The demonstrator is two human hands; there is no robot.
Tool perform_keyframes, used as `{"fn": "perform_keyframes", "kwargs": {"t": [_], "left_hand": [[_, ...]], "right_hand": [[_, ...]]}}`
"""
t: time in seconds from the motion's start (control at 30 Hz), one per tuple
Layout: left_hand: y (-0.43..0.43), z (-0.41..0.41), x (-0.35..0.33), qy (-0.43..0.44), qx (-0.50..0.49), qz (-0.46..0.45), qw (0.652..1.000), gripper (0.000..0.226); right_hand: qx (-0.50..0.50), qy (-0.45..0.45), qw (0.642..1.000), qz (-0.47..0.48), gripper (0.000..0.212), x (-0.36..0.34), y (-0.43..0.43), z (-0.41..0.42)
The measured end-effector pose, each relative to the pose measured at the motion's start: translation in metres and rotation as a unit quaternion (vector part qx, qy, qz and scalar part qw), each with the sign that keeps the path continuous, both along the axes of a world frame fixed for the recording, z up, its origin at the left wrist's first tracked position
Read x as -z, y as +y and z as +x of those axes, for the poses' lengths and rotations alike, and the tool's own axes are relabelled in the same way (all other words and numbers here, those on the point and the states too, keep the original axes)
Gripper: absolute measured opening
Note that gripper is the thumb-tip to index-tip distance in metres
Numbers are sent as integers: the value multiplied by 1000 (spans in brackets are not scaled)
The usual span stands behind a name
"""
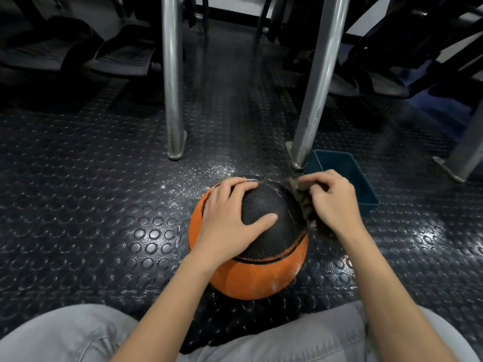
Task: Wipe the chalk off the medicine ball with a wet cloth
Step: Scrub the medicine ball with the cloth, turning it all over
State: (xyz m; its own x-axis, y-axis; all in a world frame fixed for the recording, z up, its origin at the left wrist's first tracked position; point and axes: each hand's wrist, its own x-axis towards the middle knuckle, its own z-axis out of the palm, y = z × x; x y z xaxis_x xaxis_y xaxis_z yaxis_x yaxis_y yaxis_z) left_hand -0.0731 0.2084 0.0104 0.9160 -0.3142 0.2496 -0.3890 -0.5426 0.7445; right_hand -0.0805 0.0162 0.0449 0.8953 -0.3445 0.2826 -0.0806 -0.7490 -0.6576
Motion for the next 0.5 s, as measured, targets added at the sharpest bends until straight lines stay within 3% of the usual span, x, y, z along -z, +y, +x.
{"fn": "perform_keyframes", "kwargs": {"t": [0.1,0.2,0.3,0.37,0.43,0.5], "left_hand": [[7,5,-5,76,-50,-88,992,73],[15,9,-9,141,-37,-7,989,68],[15,10,-8,167,-13,-33,985,72],[13,8,-6,166,-6,-33,986,86],[11,8,-5,154,-8,-31,988,98],[11,10,-6,150,0,-45,988,101]], "right_hand": [[-78,-19,994,76,45,-5,16,-5],[-65,44,994,83,44,8,11,3],[7,60,998,-14,35,11,1,10],[26,-17,998,-60,40,5,5,10],[-42,-116,991,-60,41,-8,17,8],[-153,-95,982,-56,39,-12,25,12]]}}
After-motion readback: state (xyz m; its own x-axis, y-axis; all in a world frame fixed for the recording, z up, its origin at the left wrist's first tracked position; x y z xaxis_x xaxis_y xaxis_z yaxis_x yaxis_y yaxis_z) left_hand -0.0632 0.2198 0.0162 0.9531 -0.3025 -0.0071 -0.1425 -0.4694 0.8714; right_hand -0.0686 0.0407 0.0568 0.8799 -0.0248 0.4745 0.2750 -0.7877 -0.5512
